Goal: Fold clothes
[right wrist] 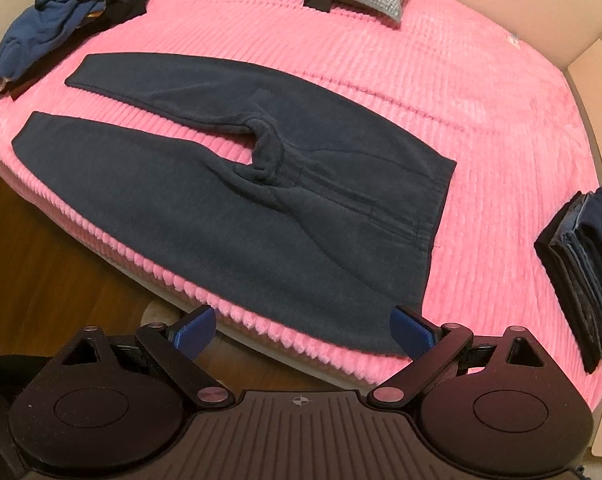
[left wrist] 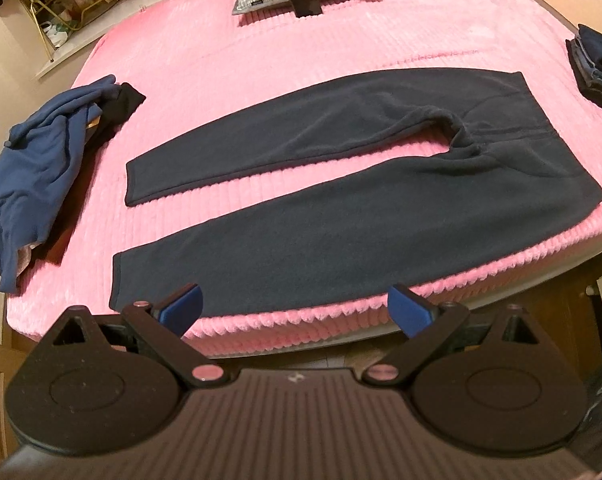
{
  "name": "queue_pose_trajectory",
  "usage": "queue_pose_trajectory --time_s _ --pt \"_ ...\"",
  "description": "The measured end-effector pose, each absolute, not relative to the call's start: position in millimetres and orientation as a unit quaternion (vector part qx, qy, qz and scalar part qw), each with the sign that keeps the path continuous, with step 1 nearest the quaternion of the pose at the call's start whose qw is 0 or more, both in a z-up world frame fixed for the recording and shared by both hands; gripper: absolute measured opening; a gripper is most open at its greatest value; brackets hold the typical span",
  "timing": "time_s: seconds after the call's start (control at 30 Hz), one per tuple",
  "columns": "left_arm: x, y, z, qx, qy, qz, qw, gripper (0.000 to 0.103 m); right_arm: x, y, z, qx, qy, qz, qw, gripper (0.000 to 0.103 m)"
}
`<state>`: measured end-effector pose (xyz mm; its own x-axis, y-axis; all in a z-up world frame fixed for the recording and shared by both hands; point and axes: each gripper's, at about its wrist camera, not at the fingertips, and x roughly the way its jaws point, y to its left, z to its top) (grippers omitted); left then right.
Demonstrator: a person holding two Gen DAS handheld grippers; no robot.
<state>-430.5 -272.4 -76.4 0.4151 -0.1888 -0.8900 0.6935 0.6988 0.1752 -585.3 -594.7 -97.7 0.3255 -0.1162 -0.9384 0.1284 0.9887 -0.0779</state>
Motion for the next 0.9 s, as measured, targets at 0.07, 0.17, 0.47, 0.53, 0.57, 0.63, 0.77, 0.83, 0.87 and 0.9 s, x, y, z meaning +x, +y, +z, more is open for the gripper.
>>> queue_pose_trajectory --time_s 0.07,0.17,0.47,0.53,0.57,0.63,0.77,0.83,0.87,0.9 --pt "-430.7 -272.4 -75.3 0.269 0.463 -0.277 0.798 0.097 -583.9 -594.3 -98.3 0.003 0.578 -0.073 0.813 0.096" --pt "-430.6 -271.7 -75.2 0.265 0.464 -0.275 0.799 0.097 -579.7 -594.1 -98.4 -0.004 0.58 -0.068 0.811 0.096" --pt "-426.4 -271.0 -76.8 0.261 0.469 -0.268 0.8 0.097 -568.8 -594.9 -98.3 -0.006 0.578 -0.065 0.813 0.096" --pt "-425.6 -271.1 -77.0 0.261 0.47 -0.268 0.799 0.097 -568.7 -595.8 -99.2 -0.006 0.579 -0.065 0.812 0.096" --pt "-425.7 -272.1 -77.0 0.262 0.47 -0.268 0.799 0.097 -568.7 -596.6 -99.6 -0.006 0.58 -0.065 0.812 0.096" --pt "-425.3 -273.5 -76.9 0.263 0.47 -0.268 0.799 0.097 -568.4 -597.6 -100.3 -0.005 0.581 -0.066 0.811 0.096" --pt "-425.8 -278.2 -77.6 0.264 0.471 -0.267 0.798 0.097 -568.0 -600.6 -102.0 -0.003 0.582 -0.067 0.81 0.096" --pt "-425.3 -280.9 -77.7 0.265 0.471 -0.267 0.798 0.097 -567.5 -602.7 -103.2 -0.002 0.583 -0.067 0.81 0.096" --pt "-425.1 -282.3 -78.0 0.266 0.471 -0.268 0.797 0.097 -567.4 -604.3 -103.9 -0.002 0.584 -0.067 0.809 0.096" --pt "-425.1 -283.8 -78.5 0.269 0.471 -0.269 0.796 0.097 -567.6 -606.1 -104.5 -0.003 0.585 -0.066 0.809 0.096"
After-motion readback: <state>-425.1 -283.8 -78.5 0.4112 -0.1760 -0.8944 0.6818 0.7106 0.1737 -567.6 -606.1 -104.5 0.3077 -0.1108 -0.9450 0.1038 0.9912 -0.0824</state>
